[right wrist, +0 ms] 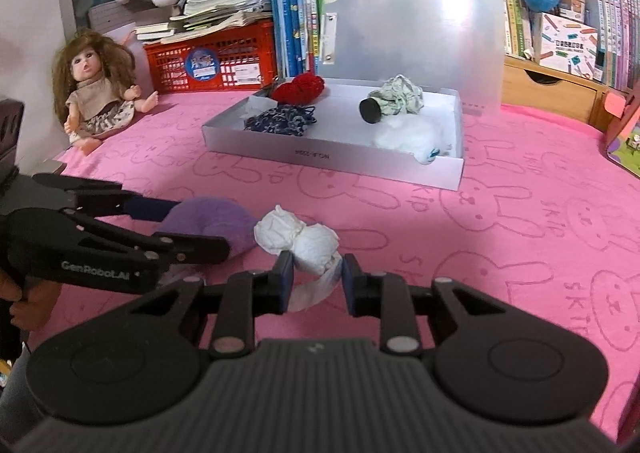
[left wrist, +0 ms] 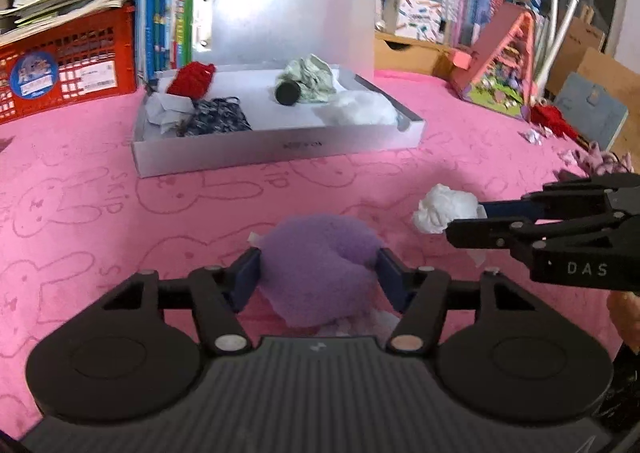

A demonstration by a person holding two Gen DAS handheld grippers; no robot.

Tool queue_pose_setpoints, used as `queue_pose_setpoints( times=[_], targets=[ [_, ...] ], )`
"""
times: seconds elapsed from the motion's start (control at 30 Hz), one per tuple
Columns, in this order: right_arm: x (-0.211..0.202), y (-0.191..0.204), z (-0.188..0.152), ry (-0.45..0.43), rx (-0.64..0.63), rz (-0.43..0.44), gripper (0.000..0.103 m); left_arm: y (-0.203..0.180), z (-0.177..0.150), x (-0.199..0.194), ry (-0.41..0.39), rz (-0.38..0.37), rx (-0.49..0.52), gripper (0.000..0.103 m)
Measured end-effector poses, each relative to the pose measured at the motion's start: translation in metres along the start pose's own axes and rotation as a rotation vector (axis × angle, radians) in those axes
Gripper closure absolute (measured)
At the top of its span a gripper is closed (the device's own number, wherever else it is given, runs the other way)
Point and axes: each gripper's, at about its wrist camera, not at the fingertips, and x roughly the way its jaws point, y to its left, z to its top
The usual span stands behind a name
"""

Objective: Organize objects
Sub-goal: 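Grasp the lavender plush with the left tool while the right tool grasps the white tissue, then carry the lavender plush and white tissue into the box with both tools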

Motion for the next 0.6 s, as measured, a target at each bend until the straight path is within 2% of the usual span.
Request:
queue_pose_setpoints(
  times=[0.17,0.3,0.6],
  targets=[
    [0.001,-0.005,0.012,-0.014,0.02,-0.026,0.073,0.011,0.012,-0.009,-0.032,0.018,-0.043,0.036],
    [0.002,-0.011,0.026,-0.027,0.036,-0.058,0.073,0.017,0.027,-0.015,-0.066,0.035,-0.034,0.036],
    [0.008,-0.027,0.065,-0.049,0.081,-0.104,0.073,0.024,0.08,-0.018,-0.134,0.068,-0.02,0.036]
  ],
)
